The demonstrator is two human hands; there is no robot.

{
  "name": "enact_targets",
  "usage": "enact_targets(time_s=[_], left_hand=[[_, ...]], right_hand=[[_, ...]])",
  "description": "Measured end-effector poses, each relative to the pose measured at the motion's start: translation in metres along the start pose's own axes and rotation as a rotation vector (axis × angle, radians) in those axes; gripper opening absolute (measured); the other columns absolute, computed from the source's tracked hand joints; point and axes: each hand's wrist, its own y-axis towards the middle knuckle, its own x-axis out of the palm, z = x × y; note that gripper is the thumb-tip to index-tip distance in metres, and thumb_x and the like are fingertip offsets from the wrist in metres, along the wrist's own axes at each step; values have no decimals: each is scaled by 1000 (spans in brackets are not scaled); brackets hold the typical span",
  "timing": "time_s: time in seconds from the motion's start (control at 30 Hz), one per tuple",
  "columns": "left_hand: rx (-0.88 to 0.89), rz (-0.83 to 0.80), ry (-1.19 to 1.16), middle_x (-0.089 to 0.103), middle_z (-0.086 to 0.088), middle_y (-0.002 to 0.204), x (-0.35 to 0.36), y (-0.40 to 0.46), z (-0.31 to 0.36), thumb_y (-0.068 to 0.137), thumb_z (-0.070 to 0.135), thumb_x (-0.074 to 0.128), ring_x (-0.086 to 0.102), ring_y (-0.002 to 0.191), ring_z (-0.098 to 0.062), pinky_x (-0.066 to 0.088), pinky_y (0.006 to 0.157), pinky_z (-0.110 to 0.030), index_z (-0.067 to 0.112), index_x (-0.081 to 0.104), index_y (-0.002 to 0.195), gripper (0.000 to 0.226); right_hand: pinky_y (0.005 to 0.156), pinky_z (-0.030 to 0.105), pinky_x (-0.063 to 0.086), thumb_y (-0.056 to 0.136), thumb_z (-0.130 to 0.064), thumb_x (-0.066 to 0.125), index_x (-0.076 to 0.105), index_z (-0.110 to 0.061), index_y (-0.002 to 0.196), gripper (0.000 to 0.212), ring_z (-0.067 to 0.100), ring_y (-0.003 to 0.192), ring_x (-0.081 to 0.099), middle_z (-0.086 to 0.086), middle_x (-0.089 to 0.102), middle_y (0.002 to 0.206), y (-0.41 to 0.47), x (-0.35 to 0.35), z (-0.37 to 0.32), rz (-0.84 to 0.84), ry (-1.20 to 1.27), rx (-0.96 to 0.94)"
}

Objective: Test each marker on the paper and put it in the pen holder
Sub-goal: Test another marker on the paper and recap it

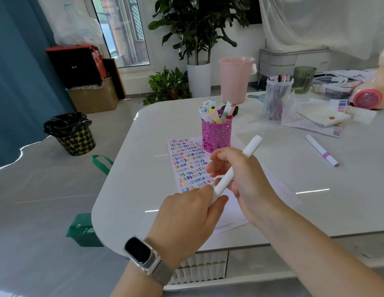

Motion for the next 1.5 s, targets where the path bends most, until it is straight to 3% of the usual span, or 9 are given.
enact_targets(time_s=[0.27, 0.43, 0.73, 0.87, 0.97, 1.07, 1.23, 1.4, 1.5], left_hand=[[21, 43, 78, 27, 4, 44, -3, 2, -6, 90, 53, 20, 34, 39, -22, 26, 41, -29, 27, 20, 63, 38], [58, 1, 29, 24, -1, 44, 3, 0, 0, 85, 57, 12, 26, 43, -21, 20, 44, -28, 24, 16, 56, 44], [-49, -74, 26, 34, 0, 54, -7, 1, -1, 95, 51, 23, 36, 56, -22, 29, 57, -32, 23, 21, 62, 44], [9, -48, 110, 30, 4, 50, -4, 0, 1, 95, 52, 17, 31, 44, -20, 25, 47, -32, 25, 21, 71, 37], [27, -107, 174, 17, 7, 43, -8, 1, 5, 94, 44, 25, 13, 34, -22, 4, 39, -22, 21, 20, 74, 31], [97, -34, 219, 16, 8, 44, -8, 0, 6, 93, 40, 29, 11, 35, -21, 6, 39, -21, 21, 22, 71, 29], [45, -77, -58, 31, 2, 52, -2, 4, 19, 91, 51, 12, 30, 46, -20, 30, 49, -34, 25, 19, 64, 38], [-89, -128, -507, 40, -3, 57, -7, 9, 28, 98, 41, 33, 39, 52, -24, 40, 57, -47, 14, 32, 68, 40], [-134, -175, -686, 42, -6, 55, -12, 10, 31, 98, 34, 37, 38, 48, -21, 39, 50, -43, 9, 35, 67, 40]], right_hand=[[41, 24, 35, 98, -35, 48, 40, -16, 60, 43, 11, 38, 29, -4, 26, 45, 2, -4, -4, -49, 521, 168], [38, 19, 20, 91, -28, 48, 28, -20, 47, 50, 12, 35, 17, -5, 15, 40, 5, -11, -6, -139, 516, 289], [37, 20, 23, 93, -34, 53, 32, -20, 50, 50, 10, 38, 19, -5, 19, 44, 6, -7, -5, -116, 644, 238], [35, 20, 18, 92, -32, 52, 26, -21, 51, 50, 10, 37, 14, -6, 16, 42, 3, -6, -5, -69, 623, 199], [34, 17, 14, 93, -29, 46, 22, -21, 53, 48, 10, 35, 12, -6, 13, 41, 3, -8, -5, -61, 614, 213], [37, 17, 10, 94, -28, 43, 22, -22, 54, 46, 10, 32, 12, -6, 13, 41, 7, -13, -5, -79, 632, 278], [37, 17, 8, 95, -26, 41, 20, -23, 54, 46, 9, 28, 13, -7, 13, 38, 15, -21, -13, -93, 621, 331], [36, 16, 7, 95, -25, 41, 19, -24, 53, 47, 9, 27, 13, -7, 13, 36, 20, -23, -20, -124, 623, 326], [36, 14, 7, 96, -25, 40, 18, -24, 54, 48, 8, 26, 13, -7, 13, 35, 22, -23, -20, -156, 630, 333]])
